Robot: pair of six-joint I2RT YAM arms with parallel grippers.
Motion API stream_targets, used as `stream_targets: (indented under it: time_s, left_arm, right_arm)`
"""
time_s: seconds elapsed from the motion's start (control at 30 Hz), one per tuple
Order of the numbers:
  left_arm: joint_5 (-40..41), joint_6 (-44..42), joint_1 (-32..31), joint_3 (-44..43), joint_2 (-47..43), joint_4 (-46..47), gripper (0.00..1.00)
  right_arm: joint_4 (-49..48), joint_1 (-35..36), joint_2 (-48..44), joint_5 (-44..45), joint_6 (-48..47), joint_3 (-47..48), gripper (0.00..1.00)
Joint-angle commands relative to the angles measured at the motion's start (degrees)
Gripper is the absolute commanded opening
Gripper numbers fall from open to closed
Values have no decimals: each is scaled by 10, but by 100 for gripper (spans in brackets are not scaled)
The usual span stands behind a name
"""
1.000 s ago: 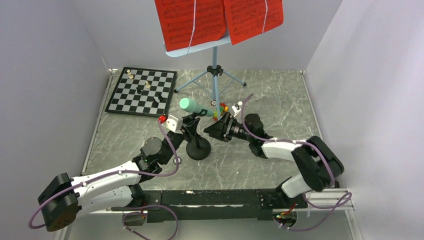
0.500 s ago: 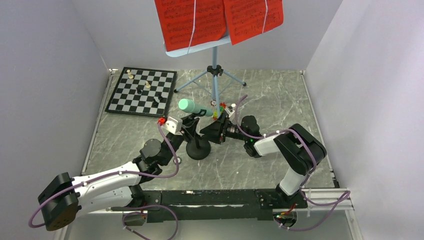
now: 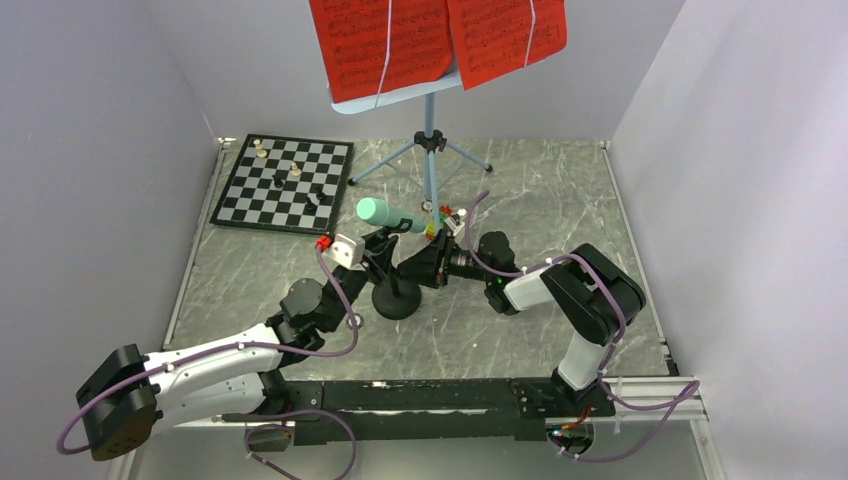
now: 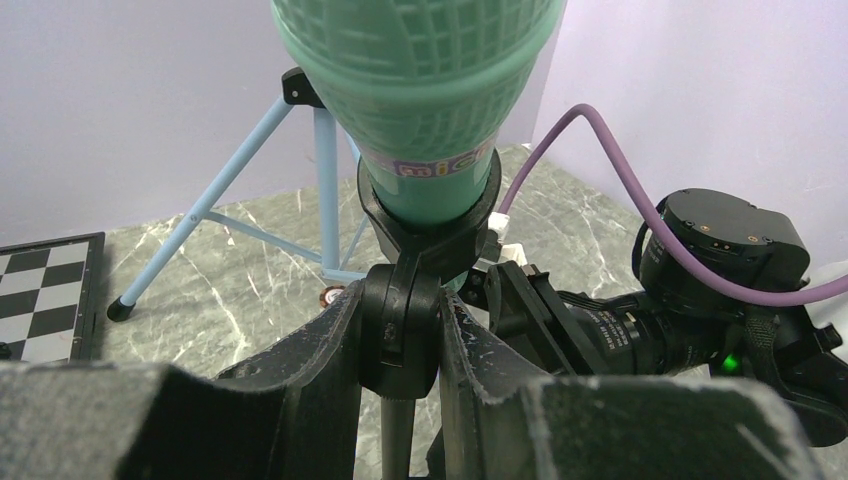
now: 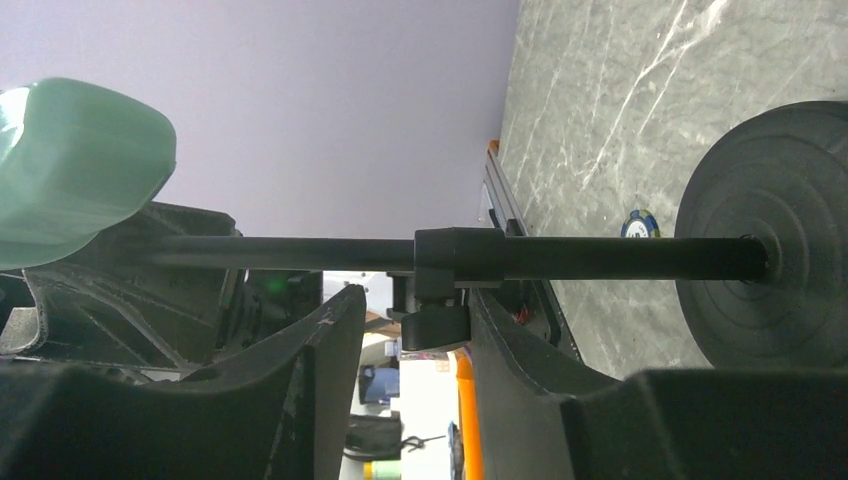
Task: Pack up the instrument practice props
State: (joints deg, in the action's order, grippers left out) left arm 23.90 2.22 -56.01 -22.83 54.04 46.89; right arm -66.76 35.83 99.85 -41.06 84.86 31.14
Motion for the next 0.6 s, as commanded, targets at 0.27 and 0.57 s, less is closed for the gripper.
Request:
stream_targets:
  time_s: [0.27, 0.57]
  left_arm:
    - [24, -5, -8, 16, 11, -26, 0]
    - [29, -9, -12, 19, 8, -32, 0]
  right_arm:
    - [-22, 7, 1, -52, -9, 47, 36]
    - [-47, 6, 21, -64, 5, 62, 5]
